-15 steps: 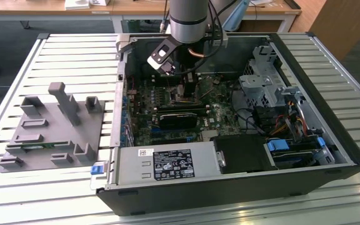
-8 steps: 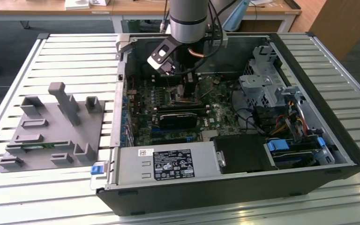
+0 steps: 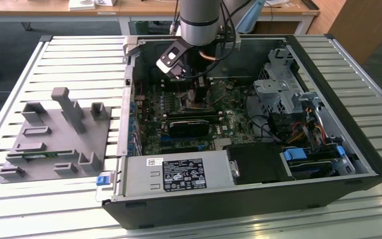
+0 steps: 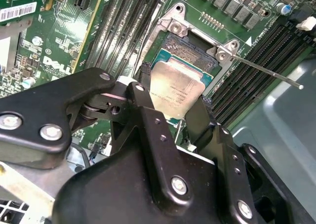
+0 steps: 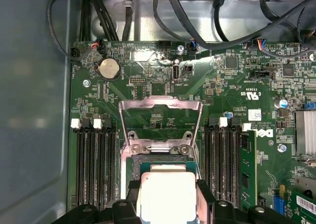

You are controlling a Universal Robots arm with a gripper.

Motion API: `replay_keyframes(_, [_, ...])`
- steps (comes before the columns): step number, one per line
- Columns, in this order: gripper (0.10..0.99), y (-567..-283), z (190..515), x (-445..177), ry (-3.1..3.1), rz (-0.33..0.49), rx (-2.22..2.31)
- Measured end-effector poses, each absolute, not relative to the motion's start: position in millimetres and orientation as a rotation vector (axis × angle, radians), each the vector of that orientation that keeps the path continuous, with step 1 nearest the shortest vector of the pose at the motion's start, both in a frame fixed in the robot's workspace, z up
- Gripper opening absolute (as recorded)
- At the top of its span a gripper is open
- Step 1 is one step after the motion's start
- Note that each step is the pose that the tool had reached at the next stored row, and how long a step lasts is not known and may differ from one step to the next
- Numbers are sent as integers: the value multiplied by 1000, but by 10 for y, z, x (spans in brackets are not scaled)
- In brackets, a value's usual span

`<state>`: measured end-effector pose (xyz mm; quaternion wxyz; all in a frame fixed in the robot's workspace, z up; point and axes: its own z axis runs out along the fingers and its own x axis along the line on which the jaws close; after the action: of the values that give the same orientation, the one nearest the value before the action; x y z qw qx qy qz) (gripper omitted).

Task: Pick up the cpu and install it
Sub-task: 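Place the cpu into insertion slot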

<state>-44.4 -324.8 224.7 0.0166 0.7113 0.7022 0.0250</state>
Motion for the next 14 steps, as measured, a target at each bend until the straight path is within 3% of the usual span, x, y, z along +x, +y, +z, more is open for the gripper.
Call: replay_keyframes(14, [529,-3247,2203,-445,2176,78,2218])
